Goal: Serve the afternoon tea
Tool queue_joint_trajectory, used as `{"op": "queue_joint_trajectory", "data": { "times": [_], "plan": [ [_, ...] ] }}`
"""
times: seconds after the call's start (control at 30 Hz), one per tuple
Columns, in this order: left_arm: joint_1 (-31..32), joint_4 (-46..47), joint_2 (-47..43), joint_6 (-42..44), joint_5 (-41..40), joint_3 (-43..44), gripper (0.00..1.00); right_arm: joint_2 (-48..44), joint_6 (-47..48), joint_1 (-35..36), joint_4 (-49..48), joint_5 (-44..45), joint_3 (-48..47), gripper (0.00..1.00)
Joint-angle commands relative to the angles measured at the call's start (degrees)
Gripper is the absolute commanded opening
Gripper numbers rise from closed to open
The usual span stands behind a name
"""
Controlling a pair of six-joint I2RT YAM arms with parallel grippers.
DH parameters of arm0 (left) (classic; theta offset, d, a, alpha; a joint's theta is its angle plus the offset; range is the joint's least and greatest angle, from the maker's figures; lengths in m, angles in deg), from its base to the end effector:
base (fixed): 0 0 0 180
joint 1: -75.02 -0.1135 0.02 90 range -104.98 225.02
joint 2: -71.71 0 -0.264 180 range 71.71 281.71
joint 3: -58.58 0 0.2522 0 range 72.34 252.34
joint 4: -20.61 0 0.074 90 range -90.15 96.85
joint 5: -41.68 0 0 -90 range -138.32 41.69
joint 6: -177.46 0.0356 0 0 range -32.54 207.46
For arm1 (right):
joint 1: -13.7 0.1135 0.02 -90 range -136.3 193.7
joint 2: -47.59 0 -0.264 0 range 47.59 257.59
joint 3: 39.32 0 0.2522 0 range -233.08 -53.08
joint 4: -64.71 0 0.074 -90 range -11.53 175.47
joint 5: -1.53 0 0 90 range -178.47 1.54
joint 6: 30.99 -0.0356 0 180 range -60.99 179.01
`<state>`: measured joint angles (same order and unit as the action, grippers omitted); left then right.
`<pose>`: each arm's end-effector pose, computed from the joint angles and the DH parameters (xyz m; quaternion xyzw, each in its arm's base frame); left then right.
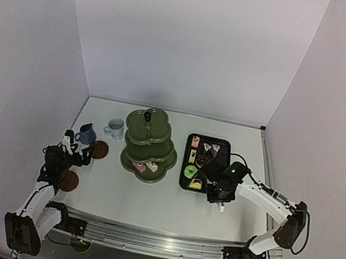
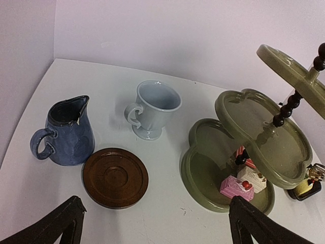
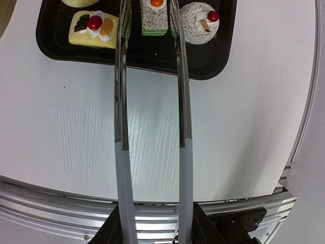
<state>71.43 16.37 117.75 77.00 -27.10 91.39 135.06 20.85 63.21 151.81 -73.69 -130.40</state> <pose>0.1849 -0.0013 0.2136 0.0112 0.7999 -0.1830 0.5715 0.1837 0.2012 0.2854 -0.0906 0.9860 -0.0536 0.1296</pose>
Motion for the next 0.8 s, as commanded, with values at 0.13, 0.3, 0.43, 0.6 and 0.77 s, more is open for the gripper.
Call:
{"op": "queue_joint_trajectory", "data": {
  "times": [0.13, 0.3, 0.43, 0.6, 0.77],
  "plan": [
    [-0.27, 2.0, -0.04, 0.61, 0.24, 0.08, 1.0, 0.99, 0.85, -1.38, -1.84, -0.42, 1.58, 0.36],
    [-0.27, 2.01, 0.09, 0.61, 0.23, 0.1, 1.0, 1.42, 1.24, -1.6, -2.56, -0.68, 2.06, 0.36],
    [-0.29, 2.0, 0.03, 0.61, 0.22, 0.06, 1.0, 2.17, 1.82, -1.84, -3.5, -1.18, 2.69, 0.35],
    [-0.3, 2.04, 0.01, 0.55, 0.14, 0.1, 1.0, 2.67, 2.43, -1.95, -3.63, -1.03, 1.57, 0.11],
    [-0.31, 2.0, 0.04, 0.53, 0.13, 0.06, 1.0, 1.59, 2.94, -2.03, 0.34, 1.75, -1.65, 0.01]
  ]
}}
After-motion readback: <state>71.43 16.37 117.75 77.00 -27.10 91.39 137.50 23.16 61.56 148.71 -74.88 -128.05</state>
